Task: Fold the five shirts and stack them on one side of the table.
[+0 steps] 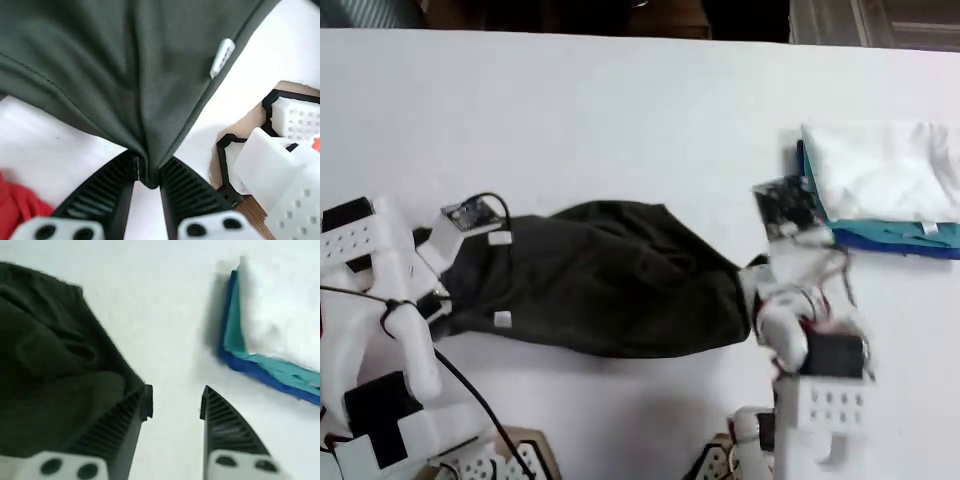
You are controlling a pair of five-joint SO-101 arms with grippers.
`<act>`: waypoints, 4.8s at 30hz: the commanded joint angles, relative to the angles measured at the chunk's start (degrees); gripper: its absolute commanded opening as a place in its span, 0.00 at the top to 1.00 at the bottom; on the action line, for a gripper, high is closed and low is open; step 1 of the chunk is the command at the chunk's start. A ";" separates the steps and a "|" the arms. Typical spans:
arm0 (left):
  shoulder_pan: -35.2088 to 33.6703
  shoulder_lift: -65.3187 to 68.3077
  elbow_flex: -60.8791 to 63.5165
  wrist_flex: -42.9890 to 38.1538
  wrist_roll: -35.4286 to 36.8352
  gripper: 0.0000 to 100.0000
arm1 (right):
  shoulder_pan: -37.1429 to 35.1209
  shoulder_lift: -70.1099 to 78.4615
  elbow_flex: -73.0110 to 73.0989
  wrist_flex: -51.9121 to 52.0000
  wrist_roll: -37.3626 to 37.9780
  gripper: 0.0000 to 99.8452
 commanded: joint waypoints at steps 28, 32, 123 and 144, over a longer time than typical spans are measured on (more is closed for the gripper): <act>-0.26 -2.29 -1.19 -0.44 -0.35 0.98 | -4.44 39.96 -32.97 10.42 0.79 0.98; 4.57 -1.93 -8.75 2.55 9.05 0.98 | -2.51 41.01 -42.90 8.66 2.11 0.98; 4.84 12.31 -24.04 3.25 16.18 0.98 | 2.07 97.27 -99.34 17.63 -6.33 0.81; 4.84 12.40 -24.04 2.81 16.09 0.98 | 9.63 66.51 -53.19 13.14 -0.79 0.90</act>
